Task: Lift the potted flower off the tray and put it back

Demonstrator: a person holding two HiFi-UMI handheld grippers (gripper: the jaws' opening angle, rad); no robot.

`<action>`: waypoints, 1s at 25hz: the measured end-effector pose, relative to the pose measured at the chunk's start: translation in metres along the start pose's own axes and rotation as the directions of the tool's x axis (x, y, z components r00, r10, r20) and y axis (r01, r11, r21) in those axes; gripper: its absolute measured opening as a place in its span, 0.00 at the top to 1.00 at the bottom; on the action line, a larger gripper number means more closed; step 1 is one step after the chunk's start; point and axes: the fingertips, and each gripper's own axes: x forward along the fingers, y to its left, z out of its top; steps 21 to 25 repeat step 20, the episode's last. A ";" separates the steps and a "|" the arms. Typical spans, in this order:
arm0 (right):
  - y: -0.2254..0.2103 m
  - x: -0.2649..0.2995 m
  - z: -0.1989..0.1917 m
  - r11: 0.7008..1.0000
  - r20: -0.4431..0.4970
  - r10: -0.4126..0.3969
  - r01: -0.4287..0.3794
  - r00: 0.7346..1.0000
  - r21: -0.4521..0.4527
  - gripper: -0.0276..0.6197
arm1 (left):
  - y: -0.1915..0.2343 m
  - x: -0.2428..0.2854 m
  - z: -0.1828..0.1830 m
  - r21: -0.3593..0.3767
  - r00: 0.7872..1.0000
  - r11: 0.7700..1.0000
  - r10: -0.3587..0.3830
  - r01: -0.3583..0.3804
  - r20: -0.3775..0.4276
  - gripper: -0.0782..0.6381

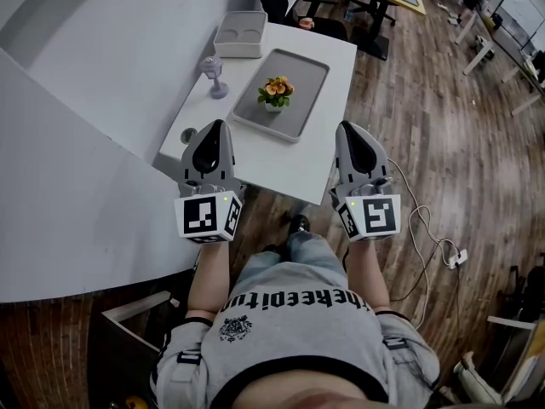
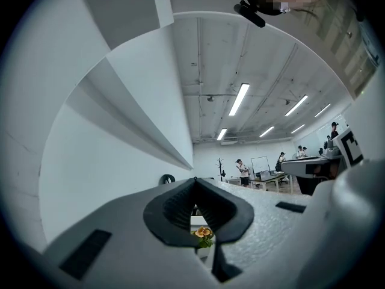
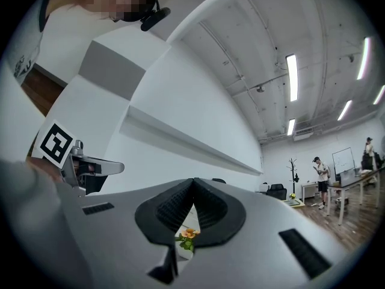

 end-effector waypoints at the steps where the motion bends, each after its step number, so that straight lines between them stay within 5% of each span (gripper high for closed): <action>1: 0.000 0.000 0.000 1.000 0.000 0.000 0.000 1.000 0.001 0.96 | 0.001 -0.001 0.000 0.000 1.000 1.000 0.002 -0.002 -0.001 0.88; 25: -0.001 -0.007 0.000 1.000 -0.003 -0.003 0.003 1.000 -0.004 0.96 | -0.004 0.000 -0.002 -0.005 1.000 1.000 -0.004 0.004 -0.009 0.88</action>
